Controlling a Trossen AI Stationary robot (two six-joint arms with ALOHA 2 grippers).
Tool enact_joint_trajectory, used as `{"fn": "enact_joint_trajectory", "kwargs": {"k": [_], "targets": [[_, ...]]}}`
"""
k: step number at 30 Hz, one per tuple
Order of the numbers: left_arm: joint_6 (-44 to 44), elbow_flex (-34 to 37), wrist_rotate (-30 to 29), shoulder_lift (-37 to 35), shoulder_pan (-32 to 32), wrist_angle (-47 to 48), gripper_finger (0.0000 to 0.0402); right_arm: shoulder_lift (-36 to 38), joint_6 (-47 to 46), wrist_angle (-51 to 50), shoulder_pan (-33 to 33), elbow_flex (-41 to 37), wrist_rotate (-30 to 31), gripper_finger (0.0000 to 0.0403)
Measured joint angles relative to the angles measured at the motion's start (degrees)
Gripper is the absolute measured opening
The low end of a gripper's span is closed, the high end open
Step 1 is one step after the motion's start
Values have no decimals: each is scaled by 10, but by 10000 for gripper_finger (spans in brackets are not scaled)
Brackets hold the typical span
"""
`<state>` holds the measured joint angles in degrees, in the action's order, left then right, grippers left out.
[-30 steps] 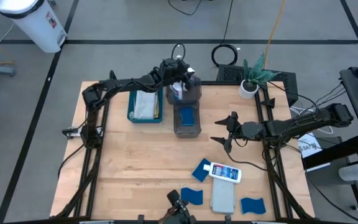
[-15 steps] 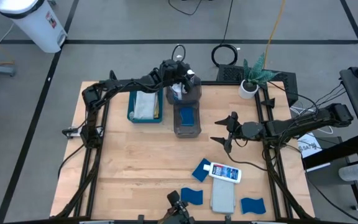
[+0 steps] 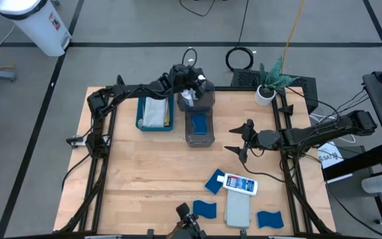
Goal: Pick & Place Kitchen Items
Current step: Put the white plastic restorer bottle into the top black bin
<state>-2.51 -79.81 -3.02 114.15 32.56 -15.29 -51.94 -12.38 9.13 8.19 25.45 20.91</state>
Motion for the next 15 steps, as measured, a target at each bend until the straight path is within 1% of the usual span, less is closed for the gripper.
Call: {"fn": "enact_joint_trajectory", "kwargs": {"k": [4,7,10,15], "targets": [[0,0,0,0,-2,0,132,0,0,0,0,0,0,338],[-1,0,-1,0,-6,0,144,0,0,0,0,0,0,338],[-6,0,-12,-1,-10,-1,173,0,0,0,0,0,0,338],[-21,0,-76,-2,-17,0,233,0,0,0,0,0,0,338]]}}
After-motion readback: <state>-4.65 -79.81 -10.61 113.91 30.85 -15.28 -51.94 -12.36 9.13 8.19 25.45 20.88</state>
